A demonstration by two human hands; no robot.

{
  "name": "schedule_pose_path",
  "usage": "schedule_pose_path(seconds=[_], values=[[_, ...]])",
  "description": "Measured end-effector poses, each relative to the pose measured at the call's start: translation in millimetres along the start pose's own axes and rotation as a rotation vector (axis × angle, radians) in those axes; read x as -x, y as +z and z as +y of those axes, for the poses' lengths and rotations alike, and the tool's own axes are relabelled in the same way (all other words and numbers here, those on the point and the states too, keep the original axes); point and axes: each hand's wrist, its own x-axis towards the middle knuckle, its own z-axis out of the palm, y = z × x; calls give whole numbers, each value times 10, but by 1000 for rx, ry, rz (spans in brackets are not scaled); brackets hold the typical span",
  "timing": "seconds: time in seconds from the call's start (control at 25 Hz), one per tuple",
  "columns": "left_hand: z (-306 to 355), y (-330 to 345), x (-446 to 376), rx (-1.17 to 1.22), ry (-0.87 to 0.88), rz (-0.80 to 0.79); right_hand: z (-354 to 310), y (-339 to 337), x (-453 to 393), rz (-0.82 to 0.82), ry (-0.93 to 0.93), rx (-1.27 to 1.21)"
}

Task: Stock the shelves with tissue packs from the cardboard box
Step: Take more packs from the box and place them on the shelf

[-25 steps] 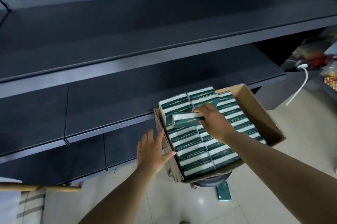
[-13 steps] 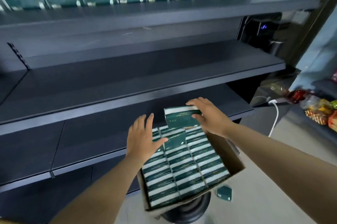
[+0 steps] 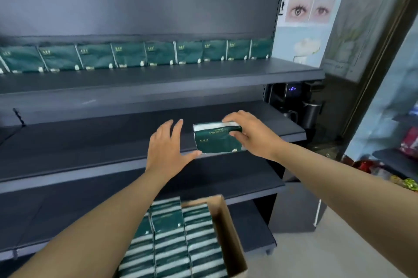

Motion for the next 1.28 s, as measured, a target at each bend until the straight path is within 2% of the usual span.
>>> schedule_pose_path(seconds=[0.4,0.68,0.92,1.08,1.28], values=[[579,-135,-1668,-94,79,204,720,-1058,-837,129,-75,46],[990,290,-2754,-103,-30,277,1658,-1482,-1662,155,-129,-72],[1009,729,-3299,-152,-137,277,2281,-1342,-2405,171,-135,-130],[712,880,-3575,-147,-240,253,2474,-1031,-2928,210,-72,-209],[255,1076,-3950,-260,-255,185,2524,-613,-3714,203,-11,-233]])
